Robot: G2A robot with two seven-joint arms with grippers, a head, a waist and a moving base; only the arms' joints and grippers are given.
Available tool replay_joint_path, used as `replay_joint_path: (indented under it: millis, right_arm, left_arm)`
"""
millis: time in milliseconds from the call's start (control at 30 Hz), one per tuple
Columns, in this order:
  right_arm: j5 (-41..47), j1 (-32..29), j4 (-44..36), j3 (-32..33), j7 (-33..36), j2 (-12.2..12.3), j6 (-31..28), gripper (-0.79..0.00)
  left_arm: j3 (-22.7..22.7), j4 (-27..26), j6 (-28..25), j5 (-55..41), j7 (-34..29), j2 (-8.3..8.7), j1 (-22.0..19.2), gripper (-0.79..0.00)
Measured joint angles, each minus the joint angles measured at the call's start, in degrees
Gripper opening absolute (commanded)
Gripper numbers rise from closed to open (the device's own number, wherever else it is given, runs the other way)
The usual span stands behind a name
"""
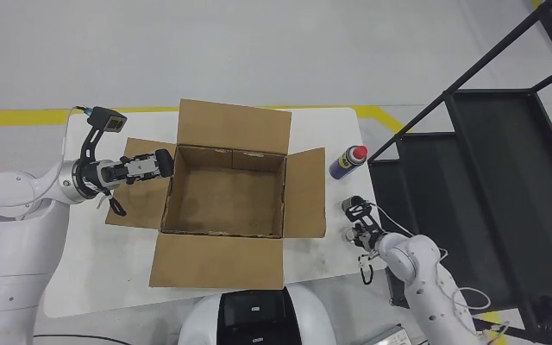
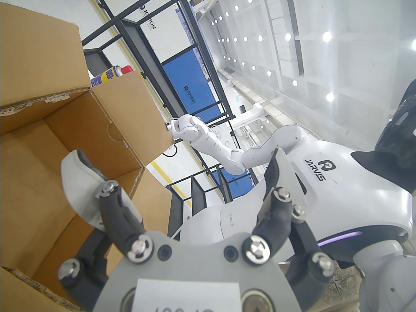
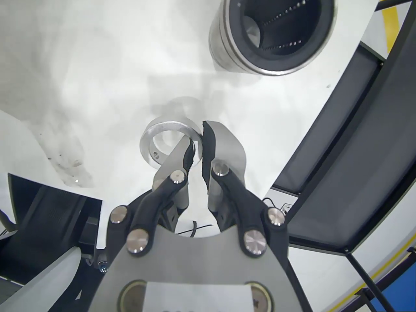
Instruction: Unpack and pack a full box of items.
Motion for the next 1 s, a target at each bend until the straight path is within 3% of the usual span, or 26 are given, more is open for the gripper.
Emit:
replay_joint_path:
  millis: [267, 300, 333, 367, 400, 433, 467, 967, 1000]
  right_arm:
    - [-1.2, 1.8, 2.3, -2.0, 0.4, 0.0, 1.7, -0.745]
    - [-1.2, 2.0, 2.5, -2.1, 0.5, 0.0, 1.9, -0.677]
    - [-1.3, 2.2, 2.6, -2.3, 0.6, 0.0, 2.2, -0.489]
    - [-1.2, 2.3, 2.7, -2.4, 0.6, 0.0, 2.3, -0.431]
    - [-1.1, 2.4, 2.7, -2.5, 0.5, 0.0, 2.3, -0.114]
    - [-0.8, 2.5, 2.7, -2.5, 0.2, 0.0, 2.1, -0.028]
    - [0.2, 2.4, 2.7, -2.4, -0.2, 0.0, 1.6, 0.000]
    - [14.8, -2.3, -3.4, 7.7, -0.2, 1.6, -7.3, 0.000]
    - [15.1, -2.2, -3.1, 7.5, 0.0, 1.7, -7.8, -0.043]
  left_arm:
    - [0.0, 0.0, 0.0, 0.0, 0.0, 0.00, 0.0, 0.000]
    - [0.0, 0.0, 0.0, 0.0, 0.0, 0.00, 0.0, 0.000]
    - [0.0, 0.0, 0.0, 0.0, 0.0, 0.00, 0.0, 0.000]
    - [0.0, 0.0, 0.0, 0.0, 0.0, 0.00, 0.0, 0.000]
    - [0.0, 0.0, 0.0, 0.0, 0.0, 0.00, 0.0, 0.000]
    - [0.0, 0.0, 0.0, 0.0, 0.0, 0.00, 0.0, 0.000]
    - [0.0, 0.0, 0.0, 0.0, 0.0, 0.00, 0.0, 0.000]
    - [0.0, 0.0, 0.0, 0.0, 0.0, 0.00, 0.0, 0.000]
    - [0.0, 0.0, 0.0, 0.0, 0.0, 0.00, 0.0, 0.000]
